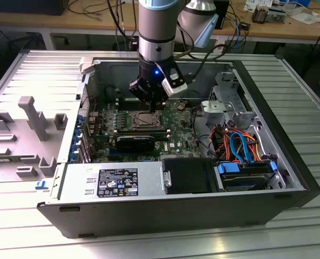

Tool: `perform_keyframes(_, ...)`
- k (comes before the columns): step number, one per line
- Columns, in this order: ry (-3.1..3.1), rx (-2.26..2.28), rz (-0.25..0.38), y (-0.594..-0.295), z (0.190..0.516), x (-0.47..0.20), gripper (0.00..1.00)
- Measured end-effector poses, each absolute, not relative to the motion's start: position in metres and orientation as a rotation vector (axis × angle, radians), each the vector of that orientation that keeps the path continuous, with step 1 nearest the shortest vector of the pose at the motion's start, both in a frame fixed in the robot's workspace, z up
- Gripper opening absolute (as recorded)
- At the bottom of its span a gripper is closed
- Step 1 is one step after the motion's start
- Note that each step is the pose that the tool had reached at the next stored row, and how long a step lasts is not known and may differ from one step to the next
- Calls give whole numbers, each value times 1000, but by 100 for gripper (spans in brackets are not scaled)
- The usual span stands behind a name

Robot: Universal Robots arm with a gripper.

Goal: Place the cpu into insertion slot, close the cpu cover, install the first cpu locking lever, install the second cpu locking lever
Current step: 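Install the second cpu locking lever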

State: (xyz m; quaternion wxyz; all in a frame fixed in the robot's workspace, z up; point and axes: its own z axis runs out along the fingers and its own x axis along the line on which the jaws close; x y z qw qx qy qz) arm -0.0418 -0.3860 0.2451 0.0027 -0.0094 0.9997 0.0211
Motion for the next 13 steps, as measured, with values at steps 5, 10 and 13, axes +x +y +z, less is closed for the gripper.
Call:
perform_keyframes(5, 3135, -30, 66, -394, 245, -42, 11)
perform_keyframes(10, 3135, -30, 66, -404, 245, -42, 11)
perform_keyframes(13, 3135, -30, 66, -408, 245, -42, 11)
